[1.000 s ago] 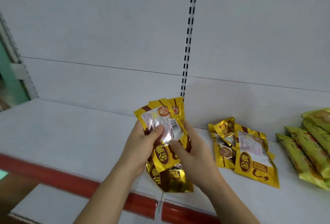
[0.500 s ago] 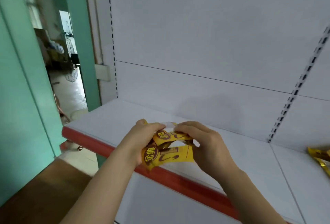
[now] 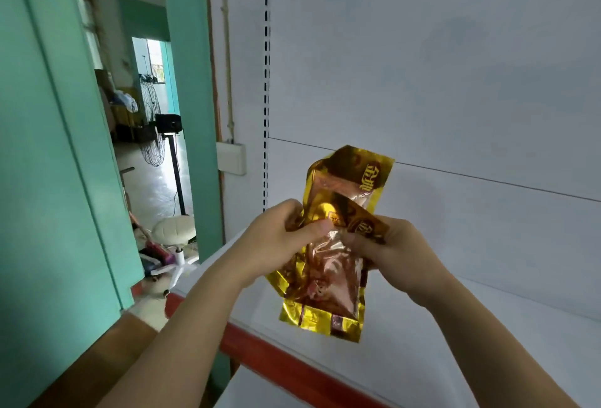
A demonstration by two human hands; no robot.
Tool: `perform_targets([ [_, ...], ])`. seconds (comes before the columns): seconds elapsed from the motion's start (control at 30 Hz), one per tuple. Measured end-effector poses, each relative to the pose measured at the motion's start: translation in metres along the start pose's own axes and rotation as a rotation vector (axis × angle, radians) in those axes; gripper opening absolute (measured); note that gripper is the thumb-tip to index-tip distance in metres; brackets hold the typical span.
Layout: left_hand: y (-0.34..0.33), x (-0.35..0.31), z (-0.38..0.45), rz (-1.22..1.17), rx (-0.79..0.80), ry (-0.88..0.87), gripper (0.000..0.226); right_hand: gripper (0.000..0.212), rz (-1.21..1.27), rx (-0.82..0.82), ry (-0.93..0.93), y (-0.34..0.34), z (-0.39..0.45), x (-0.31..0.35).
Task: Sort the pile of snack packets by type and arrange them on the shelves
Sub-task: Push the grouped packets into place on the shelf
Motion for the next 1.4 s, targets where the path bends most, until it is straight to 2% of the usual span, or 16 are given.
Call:
perform_targets([
  [0.03,0.005,0.008,0.009,-0.120,0.028,0.024,0.053,0.008,0.033,-0.011,0.003,-0.004,0.010,0.002],
  [0.1,0.015,0.024,0.024,-0.305,0.050,0.055,0.050,0.022,0.124,-0.079,-0.001,-0.012,0.028,0.003],
  [0.2,0.034,0.041,0.042,-0.314,-0.096,-0.001,0.028,0.044,0.201,-0.225,-0.071,-0.026,0.048,-0.003],
  [0.3,0.054,0.056,0.057,-0.317,-0.209,-0.002,0.020,0.034,0.092,-0.197,-0.103,-0.051,0.059,-0.007],
  [0.43,0.073,0.066,0.064,-0.443,-0.071,-0.037,0.028,0.022,0.061,-0.291,-0.114,-0.067,0.069,-0.006],
  [0.53,0.093,0.081,0.069,-0.388,-0.058,-0.059,0.021,0.021,0.064,-0.371,-0.162,-0.080,0.068,-0.004],
  [0.63,0.124,0.102,0.073,-0.313,-0.175,-0.053,0.022,0.044,-0.015,-0.599,-0.205,-0.081,0.067,-0.003],
  [0.7,0.145,0.118,0.073,-0.349,-0.244,-0.028,0.022,0.065,-0.107,-0.654,-0.231,-0.082,0.073,-0.006],
  [0.77,0.163,0.135,0.069,-0.381,-0.286,0.022,0.013,0.063,-0.210,-0.622,-0.272,-0.092,0.086,-0.014],
  [0.87,0.176,0.155,0.064,-0.455,-0.226,0.104,0.012,0.042,-0.341,-0.491,-0.331,-0.119,0.116,-0.029],
  [0.97,0.173,0.165,0.063,-0.426,-0.093,0.154,0.014,0.053,-0.648,-0.225,-0.438,-0.146,0.135,-0.051],
  [1.03,0.169,0.167,0.061,-0.413,-0.066,0.169,0.015,0.055,-0.893,-0.074,-0.524,-0.153,0.136,-0.063],
  [1.13,0.161,0.167,0.061,-0.419,-0.014,0.200,0.015,0.056,-1.000,0.061,-0.563,-0.151,0.137,-0.070],
  [1.3,0.147,0.158,0.065,-0.393,0.011,0.209,0.015,0.061,-1.001,0.098,-0.587,-0.147,0.140,-0.074],
  [1.33,0.146,0.156,0.064,-0.385,0.001,0.208,0.015,0.061,-0.996,0.077,-0.587,-0.144,0.139,-0.072],
  [1.4,0.145,0.154,0.065,-0.383,-0.013,0.207,0.015,0.061,-0.945,-0.082,-0.509,-0.134,0.136,-0.055],
])
Point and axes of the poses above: each hand's wrist, its own z-axis towards the middle knuckle, its own y-axis out of the back of the hand, x = y × z, the point moved 5 cm from there along z, towards the middle knuckle, and after that the axes turned 7 degrees about x, right-handed, at the moved point
